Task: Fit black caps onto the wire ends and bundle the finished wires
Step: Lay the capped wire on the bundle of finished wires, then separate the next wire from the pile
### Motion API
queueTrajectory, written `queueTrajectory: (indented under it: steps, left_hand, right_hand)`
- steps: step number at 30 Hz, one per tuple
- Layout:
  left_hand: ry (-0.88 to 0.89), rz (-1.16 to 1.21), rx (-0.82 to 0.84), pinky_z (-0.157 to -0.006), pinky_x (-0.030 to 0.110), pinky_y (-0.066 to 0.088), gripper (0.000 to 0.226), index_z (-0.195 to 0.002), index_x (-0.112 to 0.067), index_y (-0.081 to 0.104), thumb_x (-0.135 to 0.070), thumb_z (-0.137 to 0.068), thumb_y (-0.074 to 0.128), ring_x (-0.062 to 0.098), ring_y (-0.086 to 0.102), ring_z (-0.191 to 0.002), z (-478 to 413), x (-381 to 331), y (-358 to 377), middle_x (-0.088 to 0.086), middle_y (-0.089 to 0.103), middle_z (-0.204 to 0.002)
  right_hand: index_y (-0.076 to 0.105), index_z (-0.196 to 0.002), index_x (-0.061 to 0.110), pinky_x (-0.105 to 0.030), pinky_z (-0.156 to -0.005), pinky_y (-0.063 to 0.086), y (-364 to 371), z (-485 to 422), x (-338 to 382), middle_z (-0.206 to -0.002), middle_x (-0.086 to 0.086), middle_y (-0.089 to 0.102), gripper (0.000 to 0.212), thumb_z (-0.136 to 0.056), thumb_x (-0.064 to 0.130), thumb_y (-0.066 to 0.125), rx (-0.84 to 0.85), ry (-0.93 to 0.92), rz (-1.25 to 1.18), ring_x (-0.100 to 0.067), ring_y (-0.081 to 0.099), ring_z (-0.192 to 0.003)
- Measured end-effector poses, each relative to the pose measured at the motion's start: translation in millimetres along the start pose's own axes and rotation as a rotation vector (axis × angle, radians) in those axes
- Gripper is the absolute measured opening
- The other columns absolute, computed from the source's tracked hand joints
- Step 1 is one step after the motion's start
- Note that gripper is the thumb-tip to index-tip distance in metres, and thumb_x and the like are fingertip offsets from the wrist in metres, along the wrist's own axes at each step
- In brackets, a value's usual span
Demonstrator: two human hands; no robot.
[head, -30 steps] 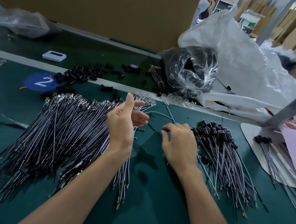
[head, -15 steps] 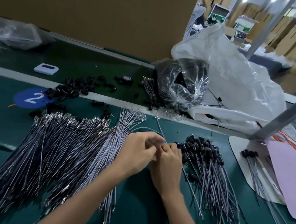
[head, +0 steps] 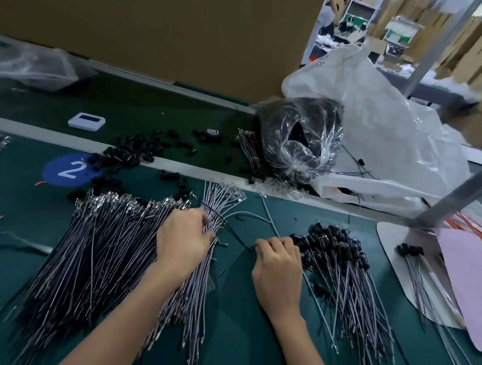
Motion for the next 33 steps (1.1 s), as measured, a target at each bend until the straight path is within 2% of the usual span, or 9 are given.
queueTrajectory:
  steps: [5, 9, 11, 14, 19, 24, 28, 31, 33]
  left_hand:
    - [-0.044, 0.144, 0.016, -0.065, 0.026, 0.051, 0.018, -0.104, -0.019, 0.067, -0.026, -0.088, 0.072, 0.008, 0.062, -0.073, 1.1, 5.1, -2.0, -0.009, 0.066, -0.079]
    - [0.008, 0.145, -0.086, -0.057, 0.016, 0.04, 0.022, -0.109, -0.018, 0.067, -0.026, -0.088, 0.07, 0.004, 0.056, -0.066, 11.6, 12.9, -18.3, -0.008, 0.066, -0.083]
    - [0.028, 0.08, -0.178, -0.058, 0.014, 0.039, 0.021, -0.107, -0.018, 0.068, -0.026, -0.087, 0.071, 0.008, 0.057, -0.074, 21.7, 20.1, -32.1, -0.006, 0.068, -0.088]
    - [0.043, 0.008, -0.215, -0.071, 0.028, 0.05, 0.021, -0.106, -0.017, 0.069, -0.027, -0.087, 0.071, 0.016, 0.06, -0.091, 38.2, 31.6, -46.2, -0.002, 0.069, -0.095]
    - [0.015, -0.055, -0.188, -0.07, 0.032, 0.048, 0.022, -0.105, -0.016, 0.071, -0.026, -0.086, 0.072, 0.019, 0.059, -0.092, 58.6, 54.5, -51.4, -0.001, 0.069, -0.093]
    - [0.032, -0.071, -0.146, -0.074, 0.034, 0.05, 0.025, -0.109, -0.016, 0.069, -0.027, -0.086, 0.071, 0.019, 0.057, -0.097, 71.4, 51.1, -44.8, -0.001, 0.068, -0.098]
    - [0.008, -0.118, -0.157, -0.071, 0.032, 0.05, 0.026, -0.107, -0.013, 0.07, -0.027, -0.085, 0.073, 0.02, 0.058, -0.092, 77.3, 54.6, -45.7, 0.001, 0.069, -0.094]
    - [-0.049, -0.067, -0.144, -0.062, 0.025, 0.047, 0.025, -0.103, -0.014, 0.07, -0.031, -0.085, 0.073, 0.015, 0.059, -0.081, 73.4, 62.3, -49.9, -0.002, 0.068, -0.085]
    - [-0.089, 0.003, -0.11, -0.053, 0.018, 0.042, 0.021, -0.1, -0.018, 0.071, -0.029, -0.083, 0.076, 0.006, 0.057, -0.065, 69.1, 66.4, -52.7, -0.008, 0.066, -0.077]
  right_hand:
    - [0.072, -0.083, 0.01, -0.037, -0.073, 0.051, -1.0, -1.4, 1.1, -0.078, -0.003, 0.067, 0.003, -0.085, 0.007, 0.071, 0.02, 0.016, -0.105, -0.025, 0.061, -0.077]
    - [0.073, -0.097, 0.012, -0.036, -0.084, 0.046, -1.7, -14.7, -0.8, -0.091, -0.001, 0.072, 0.016, -0.093, 0.025, 0.064, 0.118, 0.125, -0.199, -0.022, 0.061, -0.09]
    - [0.07, -0.107, 0.014, -0.034, -0.09, 0.046, 2.2, -30.4, 8.3, -0.103, 0.0, 0.07, 0.023, -0.092, 0.031, 0.064, 0.197, 0.114, -0.219, -0.021, 0.056, -0.103]
    - [0.067, -0.107, 0.014, -0.03, -0.093, 0.041, 12.3, -46.5, 27.5, -0.116, -0.001, 0.061, 0.019, -0.093, 0.026, 0.062, 0.338, 0.134, -0.197, -0.021, 0.045, -0.114]
    - [0.06, -0.098, 0.015, -0.033, -0.073, 0.047, 8.2, -39.7, 30.4, -0.095, 0.0, 0.065, 0.006, -0.097, 0.017, 0.055, 0.315, 0.275, -0.322, -0.021, 0.06, -0.096]
    - [0.06, -0.113, 0.016, -0.033, -0.085, 0.045, 13.5, -32.6, 26.0, -0.114, 0.001, 0.058, 0.022, -0.096, 0.03, 0.058, 0.381, 0.23, -0.224, -0.021, 0.05, -0.111]
    - [0.061, -0.102, 0.012, -0.029, -0.083, 0.04, 18.8, -33.7, 28.4, -0.109, -0.001, 0.057, 0.011, -0.098, 0.02, 0.054, 0.346, 0.209, -0.201, -0.02, 0.048, -0.109]
    - [0.056, -0.092, 0.013, -0.029, -0.078, 0.049, 6.4, -30.4, 19.4, -0.089, 0.003, 0.06, 0.007, -0.098, 0.011, 0.053, 0.229, 0.286, -0.397, -0.018, 0.057, -0.087]
    - [0.058, -0.089, 0.013, -0.014, -0.069, 0.047, -15.4, -27.4, 7.7, -0.078, 0.008, 0.059, 0.01, -0.095, 0.005, 0.056, 0.066, 0.345, -0.562, -0.014, 0.058, -0.074]
Point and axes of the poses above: each hand's wrist, its own z-axis away from the middle knuckle, its own y-axis out of the palm, x = y × z, the point moved 4 cm from there along -z, towards the middle knuckle
